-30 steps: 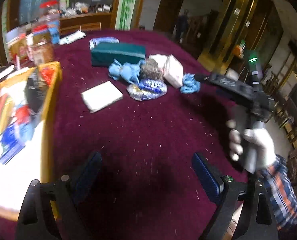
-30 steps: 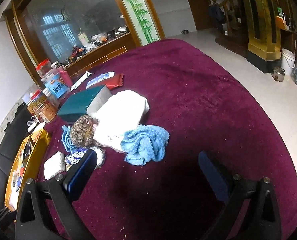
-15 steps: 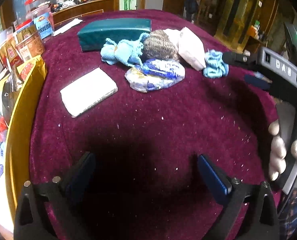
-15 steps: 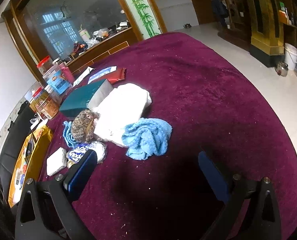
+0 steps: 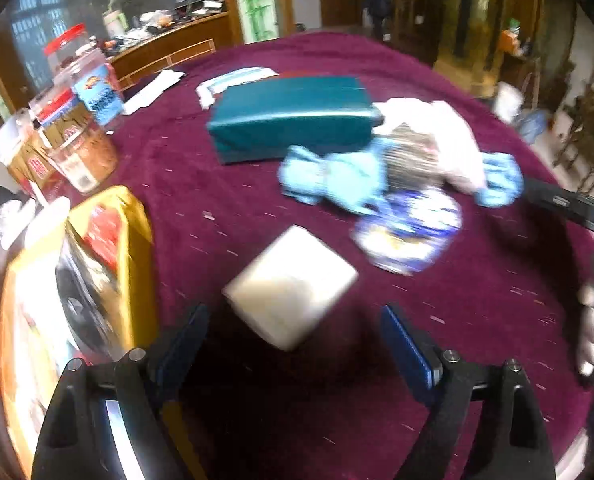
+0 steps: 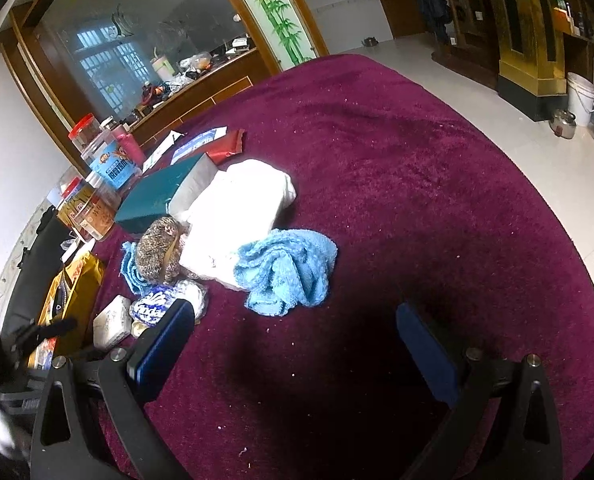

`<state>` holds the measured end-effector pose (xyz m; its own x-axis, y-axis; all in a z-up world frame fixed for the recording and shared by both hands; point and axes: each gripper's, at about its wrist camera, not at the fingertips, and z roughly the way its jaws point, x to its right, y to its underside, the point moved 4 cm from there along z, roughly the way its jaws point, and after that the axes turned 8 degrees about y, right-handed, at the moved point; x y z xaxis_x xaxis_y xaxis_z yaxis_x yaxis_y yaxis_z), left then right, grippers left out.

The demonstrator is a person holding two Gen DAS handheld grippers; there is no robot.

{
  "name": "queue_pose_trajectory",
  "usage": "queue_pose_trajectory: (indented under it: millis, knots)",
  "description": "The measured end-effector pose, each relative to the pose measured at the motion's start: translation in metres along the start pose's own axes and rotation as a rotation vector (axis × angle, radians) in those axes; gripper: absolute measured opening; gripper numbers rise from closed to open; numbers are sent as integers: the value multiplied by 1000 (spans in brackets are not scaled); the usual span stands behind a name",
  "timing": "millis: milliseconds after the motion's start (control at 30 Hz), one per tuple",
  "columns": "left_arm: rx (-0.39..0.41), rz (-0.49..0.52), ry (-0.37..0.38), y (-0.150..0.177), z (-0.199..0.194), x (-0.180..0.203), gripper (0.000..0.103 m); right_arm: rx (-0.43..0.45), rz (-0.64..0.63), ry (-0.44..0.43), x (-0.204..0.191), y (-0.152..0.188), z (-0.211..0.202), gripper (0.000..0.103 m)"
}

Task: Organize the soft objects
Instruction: 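Grasp the white tissue block with the left gripper, then carry the white block to the tray with left gripper while right gripper grasps blue towel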

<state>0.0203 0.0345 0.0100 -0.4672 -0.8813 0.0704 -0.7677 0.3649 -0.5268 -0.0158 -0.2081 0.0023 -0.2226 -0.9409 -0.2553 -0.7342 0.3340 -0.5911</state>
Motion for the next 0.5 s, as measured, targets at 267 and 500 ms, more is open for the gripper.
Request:
queue_pose_trajectory:
  millis: [267,500]
  knots:
    - [-99,134,-93,-29,51,-5,92,-28,-11,4,-1,1,6,101]
    - [-100,73,-11,-20,38,5,60,-34,-7,0,-1,2,8,101]
